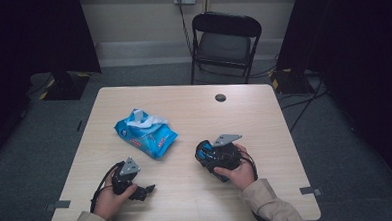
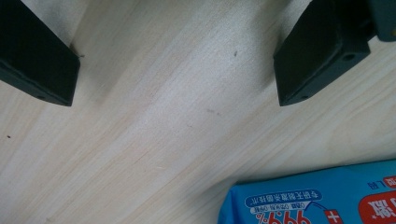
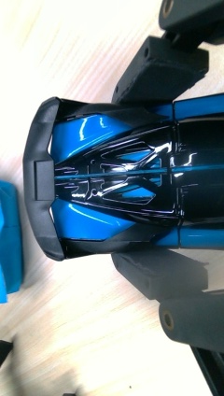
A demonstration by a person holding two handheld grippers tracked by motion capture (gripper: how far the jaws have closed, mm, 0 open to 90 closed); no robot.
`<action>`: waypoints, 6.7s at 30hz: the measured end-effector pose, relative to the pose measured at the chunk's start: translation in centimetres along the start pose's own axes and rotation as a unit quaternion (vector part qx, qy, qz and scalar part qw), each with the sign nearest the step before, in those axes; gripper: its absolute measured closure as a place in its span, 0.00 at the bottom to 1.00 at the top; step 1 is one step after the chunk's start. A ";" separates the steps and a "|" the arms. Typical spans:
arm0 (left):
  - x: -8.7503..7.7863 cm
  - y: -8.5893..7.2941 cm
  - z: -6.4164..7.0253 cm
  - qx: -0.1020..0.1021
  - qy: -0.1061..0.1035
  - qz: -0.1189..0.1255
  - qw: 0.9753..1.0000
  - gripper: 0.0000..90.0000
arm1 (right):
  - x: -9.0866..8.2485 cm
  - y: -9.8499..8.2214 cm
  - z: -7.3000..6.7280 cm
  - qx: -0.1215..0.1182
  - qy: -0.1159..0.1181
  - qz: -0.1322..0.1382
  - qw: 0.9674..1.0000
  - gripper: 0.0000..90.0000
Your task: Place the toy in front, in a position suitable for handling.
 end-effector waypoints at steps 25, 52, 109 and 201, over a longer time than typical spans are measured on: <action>0.0 0.0 0.0 0.000 0.000 0.000 1.000 0.00 | 2.1 -1.3 -1.2 -0.016 -0.007 -0.027 0.999 0.28; 0.0 0.0 0.0 0.000 0.000 0.000 1.000 0.00 | 2.4 -1.2 -1.3 -0.023 -0.003 -0.023 0.999 0.28; -0.1 0.0 0.0 -0.004 -0.001 0.002 1.000 0.01 | -2.2 -6.4 1.1 -0.031 0.018 -0.006 0.999 0.16; -2.9 15.5 -9.6 -0.113 0.069 0.014 0.991 0.99 | -2.5 -6.4 0.9 -0.035 0.027 0.005 0.999 0.28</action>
Point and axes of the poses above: each handheld gripper's, and its own axes: x roughly forward along the jaws, y roughly out of its top, z roughly to its right, the point moved 3 cm from there along x, roughly forward along the jaws, and after that the axes turned 15 degrees about -y, right-handed, at the moved point
